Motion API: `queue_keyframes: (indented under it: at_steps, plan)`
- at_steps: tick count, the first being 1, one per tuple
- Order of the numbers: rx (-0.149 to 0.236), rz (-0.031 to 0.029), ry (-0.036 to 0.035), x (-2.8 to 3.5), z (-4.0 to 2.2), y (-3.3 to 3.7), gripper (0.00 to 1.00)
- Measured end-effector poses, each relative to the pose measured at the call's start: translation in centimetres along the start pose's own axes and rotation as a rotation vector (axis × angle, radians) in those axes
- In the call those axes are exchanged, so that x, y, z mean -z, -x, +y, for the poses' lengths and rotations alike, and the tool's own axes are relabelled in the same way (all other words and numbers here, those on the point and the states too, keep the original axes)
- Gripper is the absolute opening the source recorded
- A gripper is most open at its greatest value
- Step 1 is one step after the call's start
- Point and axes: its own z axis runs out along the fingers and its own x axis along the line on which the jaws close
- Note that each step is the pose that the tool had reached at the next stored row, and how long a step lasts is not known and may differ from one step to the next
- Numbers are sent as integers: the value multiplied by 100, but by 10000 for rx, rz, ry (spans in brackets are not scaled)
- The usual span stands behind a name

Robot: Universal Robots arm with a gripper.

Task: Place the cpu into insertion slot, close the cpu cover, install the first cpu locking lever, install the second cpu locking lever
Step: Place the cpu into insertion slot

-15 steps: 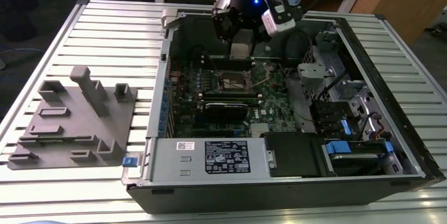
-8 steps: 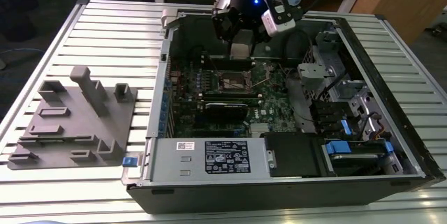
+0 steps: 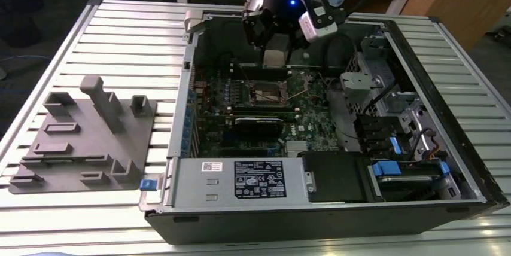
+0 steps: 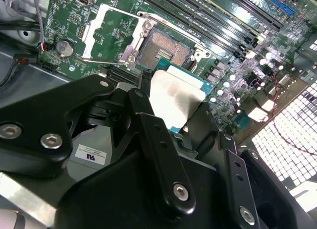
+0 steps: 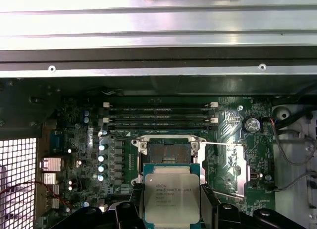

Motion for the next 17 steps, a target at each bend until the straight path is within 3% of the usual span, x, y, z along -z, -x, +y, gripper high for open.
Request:
queue_keyframes:
  at_steps: [7, 17]
  plan:
    - [-1, 2, -12, -75, -7, 1, 54]
    - [0, 2, -12, -103, -9, 2, 54]
